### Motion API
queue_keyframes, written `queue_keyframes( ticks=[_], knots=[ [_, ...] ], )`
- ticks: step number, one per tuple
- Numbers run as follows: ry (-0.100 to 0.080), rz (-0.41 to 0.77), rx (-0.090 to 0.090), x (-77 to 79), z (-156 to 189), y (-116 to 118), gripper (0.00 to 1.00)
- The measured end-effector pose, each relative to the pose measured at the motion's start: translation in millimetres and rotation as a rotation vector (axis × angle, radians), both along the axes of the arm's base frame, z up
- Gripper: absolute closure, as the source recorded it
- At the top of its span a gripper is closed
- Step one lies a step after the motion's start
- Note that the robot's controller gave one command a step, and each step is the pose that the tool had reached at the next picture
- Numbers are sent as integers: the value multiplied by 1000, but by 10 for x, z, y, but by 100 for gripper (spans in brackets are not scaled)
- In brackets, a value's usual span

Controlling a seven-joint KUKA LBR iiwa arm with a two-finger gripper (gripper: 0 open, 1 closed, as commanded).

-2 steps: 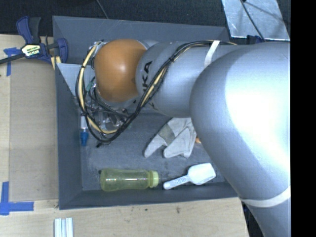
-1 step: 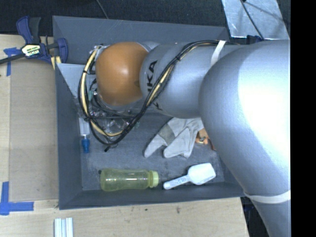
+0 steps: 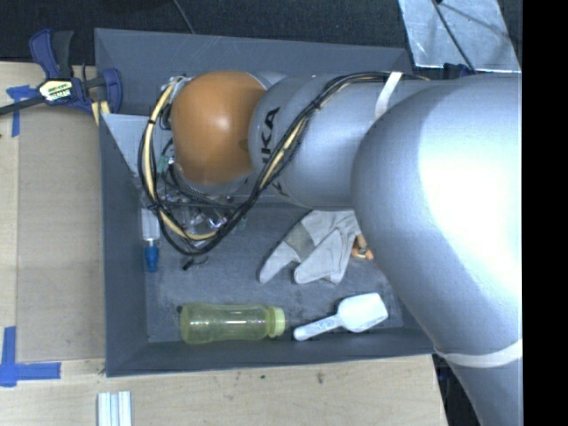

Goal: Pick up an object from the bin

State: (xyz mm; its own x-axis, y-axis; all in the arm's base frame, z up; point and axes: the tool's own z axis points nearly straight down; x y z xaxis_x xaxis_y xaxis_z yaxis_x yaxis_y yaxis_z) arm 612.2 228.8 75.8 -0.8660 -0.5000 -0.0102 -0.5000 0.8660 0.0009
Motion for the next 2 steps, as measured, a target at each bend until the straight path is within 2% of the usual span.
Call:
queue_keyframes(
  ticks=[1,2],
  knots=[
    [4,50,-6,70,150,46,0],
    [1,403,-5,83,226,125,0]
  ],
)
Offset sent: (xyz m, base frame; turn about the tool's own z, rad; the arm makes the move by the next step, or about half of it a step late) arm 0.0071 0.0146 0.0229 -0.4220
